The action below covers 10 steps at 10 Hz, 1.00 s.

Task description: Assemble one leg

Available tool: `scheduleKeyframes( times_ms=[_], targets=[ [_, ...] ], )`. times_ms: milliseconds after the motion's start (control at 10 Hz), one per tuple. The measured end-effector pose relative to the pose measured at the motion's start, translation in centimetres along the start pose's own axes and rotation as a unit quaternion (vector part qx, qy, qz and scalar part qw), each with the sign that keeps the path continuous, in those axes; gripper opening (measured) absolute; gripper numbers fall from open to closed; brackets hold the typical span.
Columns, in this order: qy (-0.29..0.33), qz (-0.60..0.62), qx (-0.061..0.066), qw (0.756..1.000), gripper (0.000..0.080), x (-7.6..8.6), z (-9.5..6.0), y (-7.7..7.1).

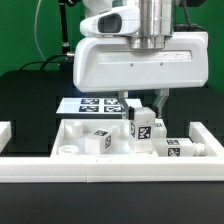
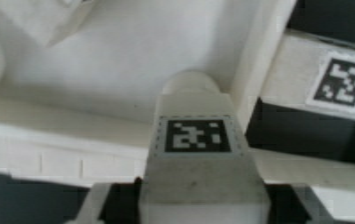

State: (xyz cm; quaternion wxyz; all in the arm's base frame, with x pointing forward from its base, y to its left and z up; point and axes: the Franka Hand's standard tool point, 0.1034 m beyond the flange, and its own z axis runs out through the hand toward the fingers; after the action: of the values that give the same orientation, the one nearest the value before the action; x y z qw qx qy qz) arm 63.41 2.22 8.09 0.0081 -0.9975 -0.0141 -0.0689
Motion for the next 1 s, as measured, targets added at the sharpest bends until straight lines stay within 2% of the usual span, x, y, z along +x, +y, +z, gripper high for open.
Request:
scheduleKeyframes(
  times_ms=[200, 400, 700, 1000],
  targets=[
    [0.0, 0.118, 0.005, 0.993, 0.0287, -0.01, 0.02, 0.04],
    [-0.002, 0.235, 0.006, 0.972, 0.0287, -0.05, 0.06, 0.03],
    [-0.006, 0.411, 0.009, 0.911, 0.0287, -0.16, 0.17, -0.26],
    [-0.014, 0.514, 0.007, 0.858, 0.0287, -0.2, 0.17, -0.4]
  ],
)
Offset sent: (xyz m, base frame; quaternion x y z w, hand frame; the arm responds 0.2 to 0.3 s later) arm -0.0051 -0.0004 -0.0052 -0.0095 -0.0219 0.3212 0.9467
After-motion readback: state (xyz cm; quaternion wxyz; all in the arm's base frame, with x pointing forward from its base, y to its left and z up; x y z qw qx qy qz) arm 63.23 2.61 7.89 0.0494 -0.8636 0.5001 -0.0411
